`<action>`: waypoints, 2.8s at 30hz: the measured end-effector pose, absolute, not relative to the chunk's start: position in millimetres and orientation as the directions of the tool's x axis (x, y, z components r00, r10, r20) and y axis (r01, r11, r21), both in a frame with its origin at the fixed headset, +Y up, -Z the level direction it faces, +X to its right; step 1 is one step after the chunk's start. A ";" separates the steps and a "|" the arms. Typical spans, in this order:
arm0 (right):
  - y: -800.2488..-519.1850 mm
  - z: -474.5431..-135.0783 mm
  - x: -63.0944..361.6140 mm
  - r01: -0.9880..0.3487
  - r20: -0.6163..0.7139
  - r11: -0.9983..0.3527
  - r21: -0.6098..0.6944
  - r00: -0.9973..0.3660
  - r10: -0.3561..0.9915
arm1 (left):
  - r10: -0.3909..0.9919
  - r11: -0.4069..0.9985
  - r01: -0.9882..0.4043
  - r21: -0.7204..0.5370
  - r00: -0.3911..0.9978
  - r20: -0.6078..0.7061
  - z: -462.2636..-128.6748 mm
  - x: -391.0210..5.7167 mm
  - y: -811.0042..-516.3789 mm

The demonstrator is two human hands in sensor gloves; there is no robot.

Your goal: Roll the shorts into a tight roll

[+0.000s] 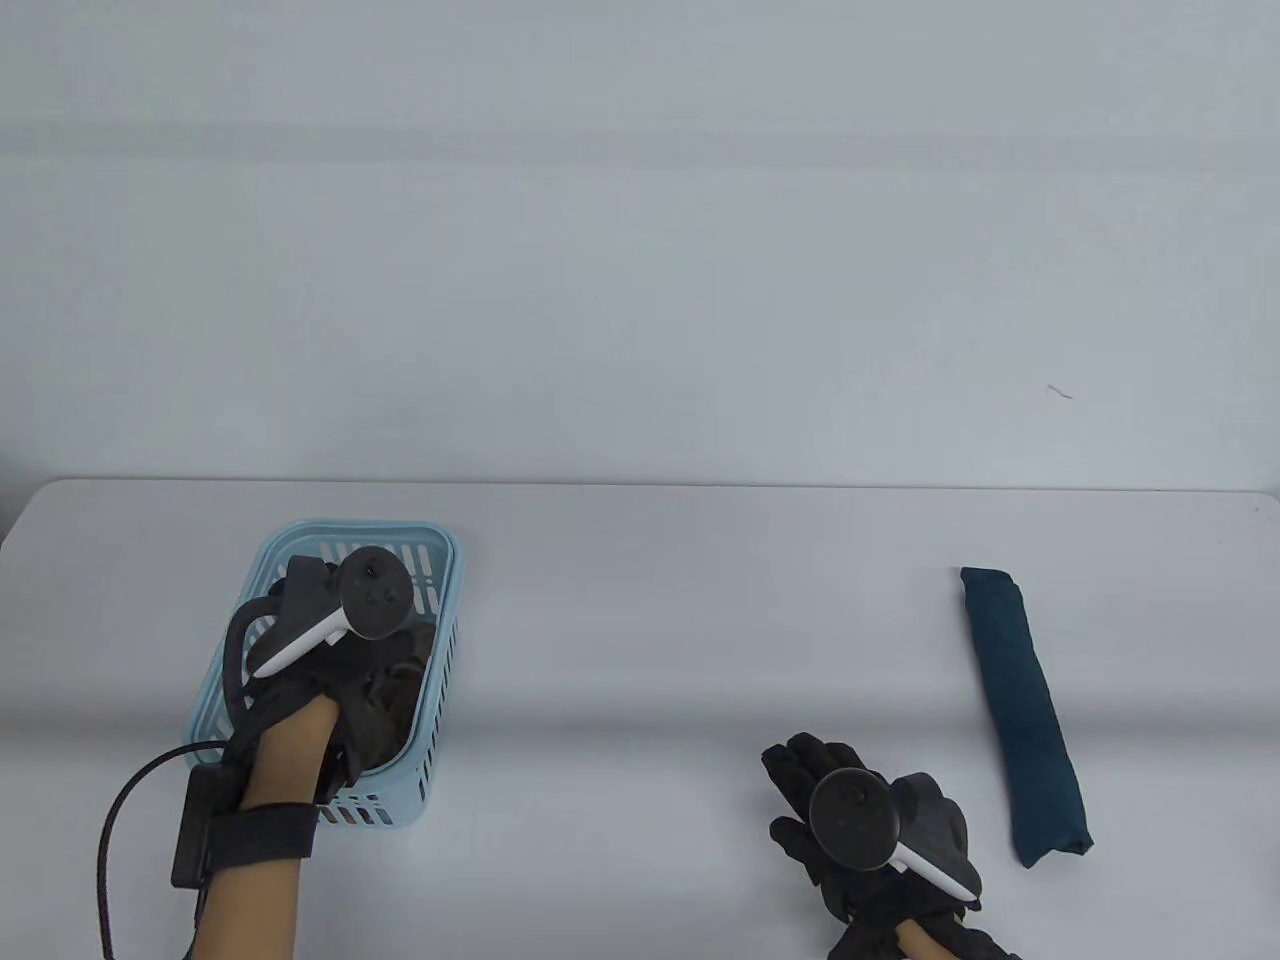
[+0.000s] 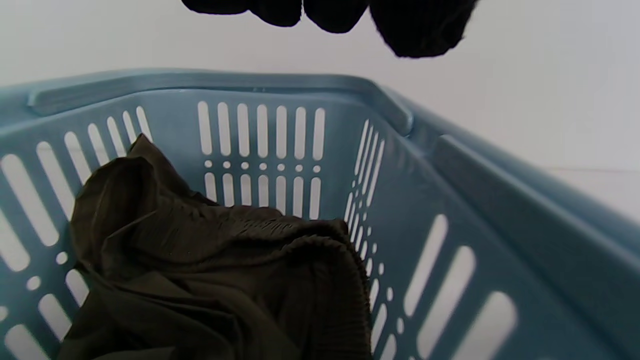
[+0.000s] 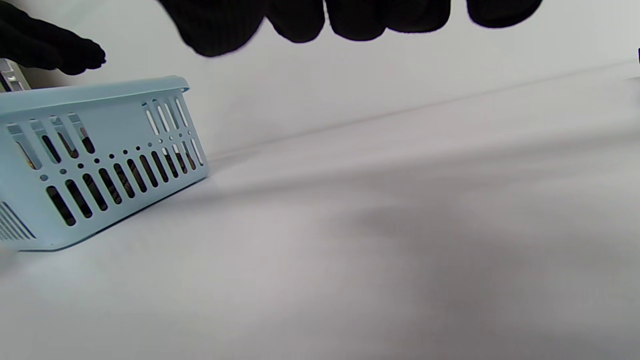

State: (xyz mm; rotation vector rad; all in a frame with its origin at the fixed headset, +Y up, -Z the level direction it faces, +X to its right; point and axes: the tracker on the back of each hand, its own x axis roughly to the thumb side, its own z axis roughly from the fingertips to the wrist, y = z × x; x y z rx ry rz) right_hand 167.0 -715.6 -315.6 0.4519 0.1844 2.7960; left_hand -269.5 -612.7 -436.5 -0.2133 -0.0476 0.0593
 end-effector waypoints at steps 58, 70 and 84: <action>-730.0 -327.6 178.7 -0.341 0.210 -0.895 0.289 -0.889 0.407 | 0.719 0.662 -0.685 0.304 0.695 -0.001 -413.1 -302.1 -503.2; -724.7 -326.9 180.6 -0.368 0.220 -0.887 0.280 -0.874 0.433 | 0.919 0.182 -0.979 0.088 0.201 0.339 -364.7 -217.7 -438.5; -716.5 -326.8 188.5 -0.379 0.190 -0.903 0.202 -0.890 0.415 | 0.883 0.389 -0.918 0.078 0.396 0.253 -389.1 -159.0 -495.1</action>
